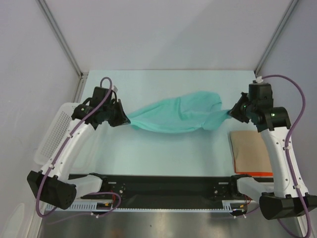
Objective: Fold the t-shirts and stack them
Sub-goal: Flatten the tshirt out
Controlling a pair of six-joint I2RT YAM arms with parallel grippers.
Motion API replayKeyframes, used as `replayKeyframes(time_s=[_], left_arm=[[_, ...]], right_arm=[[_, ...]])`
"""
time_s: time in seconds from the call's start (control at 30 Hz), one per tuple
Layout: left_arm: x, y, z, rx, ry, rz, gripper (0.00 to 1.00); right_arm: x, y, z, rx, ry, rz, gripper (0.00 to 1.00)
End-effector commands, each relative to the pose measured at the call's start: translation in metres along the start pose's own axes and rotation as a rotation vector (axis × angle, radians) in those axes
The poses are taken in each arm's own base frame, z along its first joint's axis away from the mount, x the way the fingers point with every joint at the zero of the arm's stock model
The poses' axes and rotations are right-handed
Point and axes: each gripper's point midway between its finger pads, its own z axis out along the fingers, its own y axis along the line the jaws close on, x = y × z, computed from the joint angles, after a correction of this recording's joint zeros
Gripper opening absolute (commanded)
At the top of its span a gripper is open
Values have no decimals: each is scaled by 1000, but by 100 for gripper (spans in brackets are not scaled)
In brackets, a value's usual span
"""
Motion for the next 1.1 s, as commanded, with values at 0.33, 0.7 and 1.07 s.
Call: replayKeyframes(time_s=[0.33, 0.7, 1.07], left_arm=[[50, 27, 45, -35, 238, -79, 0], [104, 68, 94, -83, 375, -76, 26], [134, 73, 90, -62, 380, -114, 50]], right_arm=[[-6, -13, 1, 31, 40, 3, 0], [14, -19, 19, 31, 111, 6, 0], [22, -19, 26, 20, 146, 2, 0]])
